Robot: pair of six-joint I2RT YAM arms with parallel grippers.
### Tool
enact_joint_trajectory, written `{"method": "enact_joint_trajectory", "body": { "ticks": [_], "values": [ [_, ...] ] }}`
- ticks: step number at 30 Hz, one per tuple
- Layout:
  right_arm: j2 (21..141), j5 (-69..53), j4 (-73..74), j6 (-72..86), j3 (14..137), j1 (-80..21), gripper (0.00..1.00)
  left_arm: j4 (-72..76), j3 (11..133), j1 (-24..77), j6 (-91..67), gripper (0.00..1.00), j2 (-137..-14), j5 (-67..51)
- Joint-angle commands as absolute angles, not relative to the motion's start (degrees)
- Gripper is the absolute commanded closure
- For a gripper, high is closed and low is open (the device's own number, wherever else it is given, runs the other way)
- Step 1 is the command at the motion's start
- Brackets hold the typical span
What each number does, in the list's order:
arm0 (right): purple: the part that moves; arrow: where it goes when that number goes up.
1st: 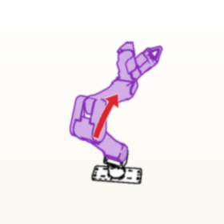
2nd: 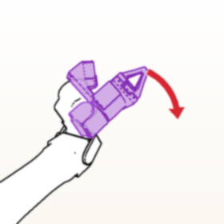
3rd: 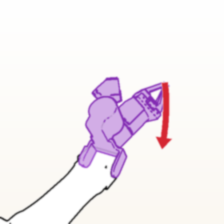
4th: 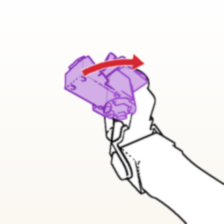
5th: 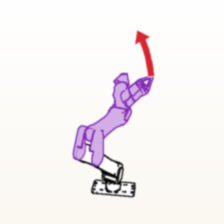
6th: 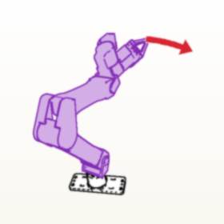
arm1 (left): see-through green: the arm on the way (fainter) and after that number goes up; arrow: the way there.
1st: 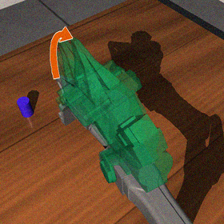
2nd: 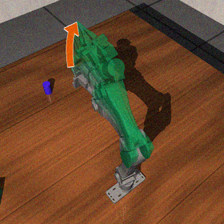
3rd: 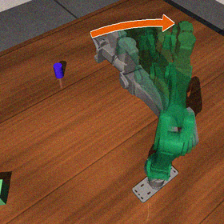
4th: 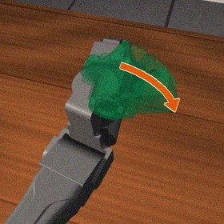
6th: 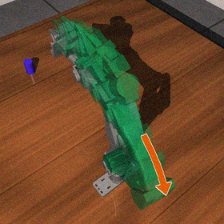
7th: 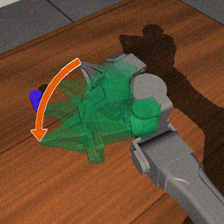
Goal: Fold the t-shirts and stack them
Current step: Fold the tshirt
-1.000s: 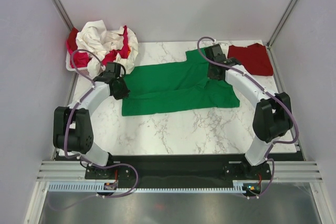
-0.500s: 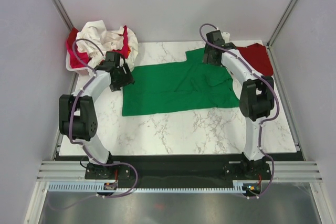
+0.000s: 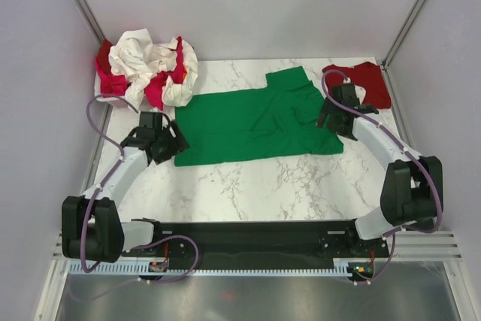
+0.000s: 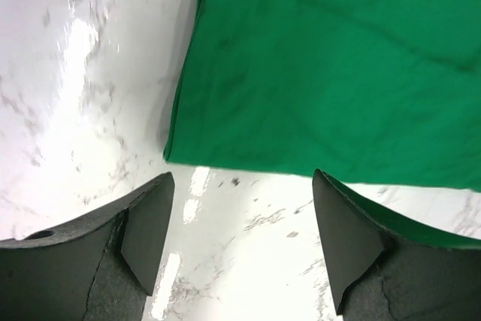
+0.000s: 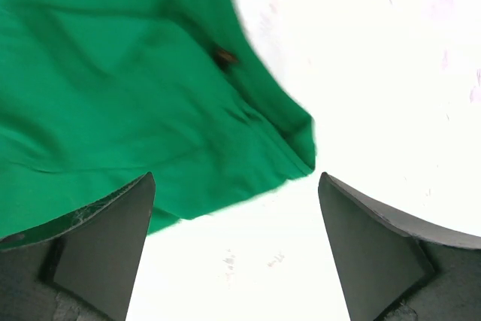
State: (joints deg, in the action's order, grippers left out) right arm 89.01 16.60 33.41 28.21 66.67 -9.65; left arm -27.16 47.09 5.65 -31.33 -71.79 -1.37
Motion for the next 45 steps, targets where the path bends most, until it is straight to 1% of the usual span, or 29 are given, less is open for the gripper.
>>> {"method": "enact_joint_trajectory", "body": {
  "ticks": [1, 5, 11, 15, 17, 22, 24, 26, 27, 28, 29, 30, 31, 33, 35, 37, 38, 39, 41, 42, 44, 45],
  "values": [
    [85.3, 12.7, 27.6, 30.6, 58.4, -8.5, 0.02, -20.5, 40.8, 5.8, -36.5, 0.19, -69.9, -5.4],
    [83.4, 10.1, 26.6, 31.0, 54.5, -5.7, 0.02, -16.7, 34.7, 5.8, -39.7, 0.19, -69.2, -5.5],
    [83.3, 8.8, 24.9, 30.8, 51.3, -3.3, 0.02, -12.7, 31.2, 5.8, -40.3, 0.19, -69.1, -3.3],
    [83.6, 7.7, 23.5, 30.9, 50.0, -2.7, 0.03, -9.7, 29.0, 5.8, -40.4, 0.24, -69.0, -1.3],
    [83.7, 7.7, 23.2, 30.8, 49.2, -2.6, 0.03, -7.7, 27.8, 5.8, -40.5, 0.29, -68.6, -1.3],
    [84.9, 7.7, 21.3, 31.2, 47.8, -2.1, 0.05, -2.5, 26.0, 5.8, -40.3, 0.32, -69.3, -0.6],
    [85.8, 8.0, 20.5, 31.4, 47.5, -1.9, 0.06, -1.8, 26.0, 5.8, -40.1, 0.35, -70.4, -0.2],
    [86.6, 8.3, 19.3, 31.6, 46.7, -1.5, 0.12, -1.1, 26.3, 5.8, -40.1, 0.46, -71.2, -0.2],
    [86.9, 8.1, 18.2, 32.1, 46.4, -1.4, 0.15, -0.8, 26.3, 5.8, -40.0, 0.55, -71.4, -0.2],
    [87.3, 8.1, 17.7, 32.2, 46.0, -0.9, 0.23, -0.5, 26.3, 5.8, -40.1, 0.69, -71.8, -0.1],
    [88.1, 8.0, 17.3, 32.3, 45.9, -0.8, 0.27, -0.2, 26.5, 5.7, -40.2, 0.74, -71.9, -0.2],
    [88.5, 8.1, 16.8, 32.3, 46.0, -0.7, 0.30, -0.2, 26.5, 5.8, -40.1, 0.78, -72.0, -0.1],
    [88.8, 8.3, 16.4, 32.4, 45.9, -0.3, 0.37, -0.3, 26.6, 5.8, -40.0, 0.83, -72.1, -0.2],
    [89.4, 8.3, 16.0, 32.4, 45.8, -0.3, 0.44, -0.2, 26.7, 5.8, -40.0, 0.89, -72.1, -0.2],
    [89.4, 8.5, 15.6, 32.8, 45.5, -0.3, 0.55, -0.3, 26.8, 5.8, -39.8, 0.98, -72.2, 1.6],
    [89.3, 8.4, 15.2, 32.7, 45.6, 1.3, 0.66, -0.2, 26.9, 5.8, -39.7, 0.98, -72.2, 2.1],
    [89.5, 8.4, 15.0, 32.6, 45.7, 1.3, 0.68, -0.2, 27.0, 5.8, -39.7, 0.98, -72.8, 2.4],
    [89.5, 8.4, 15.0, 32.6, 45.8, 1.4, 0.76, -0.2, 27.0, 5.8, -39.7, 0.98, -72.9, 2.4],
    [89.4, 8.4, 14.9, 32.4, 45.9, 1.7, 0.83, -0.2, 27.1, 5.8, -39.6, 0.98, -73.1, 2.8],
    [89.3, 8.3, 14.8, 32.3, 45.9, 1.8, 0.90, -0.3, 27.1, 5.8, -39.6, 0.98, -73.0, 3.0],
    [88.4, 7.9, 14.9, 32.3, 45.3, 1.8, 1.00, -1.0, 26.9, 5.7, -39.6, 0.98, -71.8, 3.9],
    [88.0, 7.6, 15.1, 32.3, 45.3, 1.8, 1.00, -1.1, 27.0, 5.7, -39.7, 0.98, -71.2, 4.3]
  ]
}}
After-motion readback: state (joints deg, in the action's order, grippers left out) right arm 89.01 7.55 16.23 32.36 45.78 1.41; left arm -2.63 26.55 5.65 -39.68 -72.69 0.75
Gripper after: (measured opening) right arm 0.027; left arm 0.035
